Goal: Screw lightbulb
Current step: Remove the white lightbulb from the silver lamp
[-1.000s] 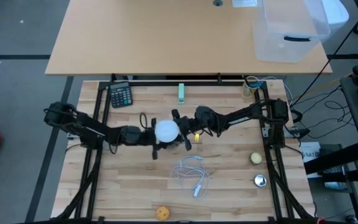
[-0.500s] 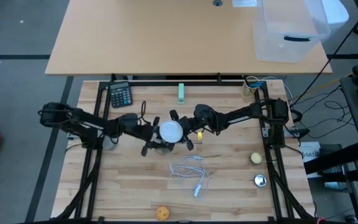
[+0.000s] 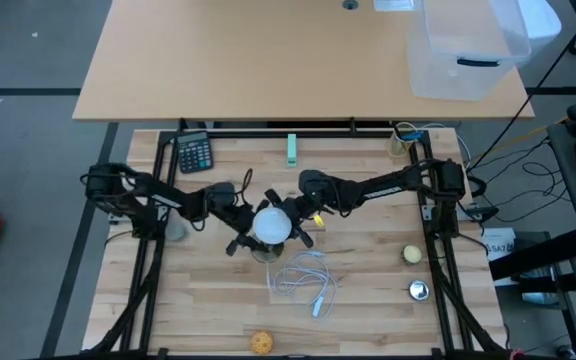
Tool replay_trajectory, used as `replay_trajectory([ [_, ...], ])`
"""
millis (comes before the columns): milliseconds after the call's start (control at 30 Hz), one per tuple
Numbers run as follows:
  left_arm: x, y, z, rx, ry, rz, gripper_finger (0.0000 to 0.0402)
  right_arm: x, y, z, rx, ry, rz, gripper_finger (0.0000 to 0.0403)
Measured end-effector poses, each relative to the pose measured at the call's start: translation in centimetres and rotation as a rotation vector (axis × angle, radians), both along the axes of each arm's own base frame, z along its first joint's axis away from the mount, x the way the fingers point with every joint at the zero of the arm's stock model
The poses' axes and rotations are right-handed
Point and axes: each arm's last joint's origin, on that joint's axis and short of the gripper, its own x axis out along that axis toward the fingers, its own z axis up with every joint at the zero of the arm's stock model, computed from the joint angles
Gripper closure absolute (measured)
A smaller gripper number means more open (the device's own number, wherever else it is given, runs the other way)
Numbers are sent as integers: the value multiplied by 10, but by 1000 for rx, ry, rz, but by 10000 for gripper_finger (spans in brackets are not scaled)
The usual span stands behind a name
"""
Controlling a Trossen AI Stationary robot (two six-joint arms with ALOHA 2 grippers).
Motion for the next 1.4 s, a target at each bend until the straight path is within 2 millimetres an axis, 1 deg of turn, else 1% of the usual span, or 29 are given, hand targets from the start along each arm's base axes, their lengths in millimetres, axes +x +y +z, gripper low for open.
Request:
replay_trajectory([
  [267,-1,0,1,-1,-19,-75,230,4,2,7,-21,-15,21,270],
  [567,-2,-2,5,1,-71,-162,230,11,15,20,-69,-23,57,270],
  [933,-2,-4,6,-4,-83,-190,230,14,26,27,-94,-27,74,270],
  [1167,-2,-4,5,-9,-77,-189,230,15,28,28,-90,-23,63,270],
  [1267,-3,-4,4,-7,-72,-175,230,16,33,27,-95,-3,-3,258],
  [1400,-3,-4,3,-4,-66,-161,230,16,38,27,-98,5,-41,224],
])
